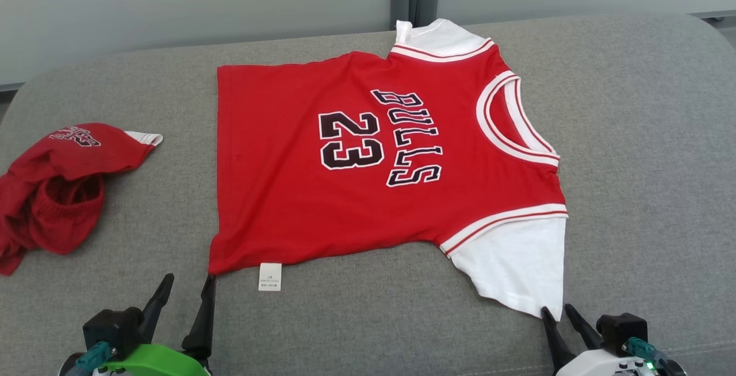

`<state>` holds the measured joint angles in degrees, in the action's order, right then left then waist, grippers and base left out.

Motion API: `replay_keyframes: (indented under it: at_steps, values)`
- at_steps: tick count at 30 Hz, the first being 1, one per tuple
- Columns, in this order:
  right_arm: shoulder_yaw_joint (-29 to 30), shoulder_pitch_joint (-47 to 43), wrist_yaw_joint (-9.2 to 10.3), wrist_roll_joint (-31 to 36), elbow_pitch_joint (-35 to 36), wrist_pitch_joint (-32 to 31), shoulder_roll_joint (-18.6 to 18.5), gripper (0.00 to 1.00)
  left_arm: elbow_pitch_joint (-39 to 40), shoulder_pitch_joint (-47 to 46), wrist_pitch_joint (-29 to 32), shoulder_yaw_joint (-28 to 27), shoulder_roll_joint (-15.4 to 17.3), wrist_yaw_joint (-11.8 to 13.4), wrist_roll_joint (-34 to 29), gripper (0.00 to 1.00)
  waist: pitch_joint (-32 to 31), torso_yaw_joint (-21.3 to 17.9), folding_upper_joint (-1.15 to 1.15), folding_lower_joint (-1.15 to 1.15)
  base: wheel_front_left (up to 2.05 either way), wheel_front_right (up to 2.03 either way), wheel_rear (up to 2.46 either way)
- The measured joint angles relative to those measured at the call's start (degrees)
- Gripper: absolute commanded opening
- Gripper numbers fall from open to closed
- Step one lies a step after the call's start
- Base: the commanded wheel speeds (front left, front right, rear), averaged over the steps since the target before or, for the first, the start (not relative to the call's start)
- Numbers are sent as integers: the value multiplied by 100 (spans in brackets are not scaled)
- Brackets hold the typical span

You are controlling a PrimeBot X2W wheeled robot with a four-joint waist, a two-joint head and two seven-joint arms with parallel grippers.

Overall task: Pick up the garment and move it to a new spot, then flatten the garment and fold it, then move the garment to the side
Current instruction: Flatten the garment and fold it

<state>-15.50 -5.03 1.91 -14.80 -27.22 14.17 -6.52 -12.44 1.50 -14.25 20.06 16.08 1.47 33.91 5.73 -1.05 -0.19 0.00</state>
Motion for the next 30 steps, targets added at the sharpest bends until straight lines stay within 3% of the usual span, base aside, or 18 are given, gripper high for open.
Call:
replay_keyframes:
  at_steps: [10, 17, 30]
  values:
    - [-4, 108, -141, -131, -203, 43, 105, 21, -7, 0, -1, -86, -27, -47, -36, 100, 48, -28, 0, 0, 0, 0, 0]
    - [23, 255, -237, -152, -241, 43, 124, 2, -226, -7, 25, 154, -4, -178, -119, 100, 130, -68, 0, 0, 0, 0, 0]
    - [242, 722, -277, -178, 115, 42, 68, 0, -437, -287, 57, 165, 65, -197, -249, 100, 288, -336, 0, 0, 0, 0, 0]
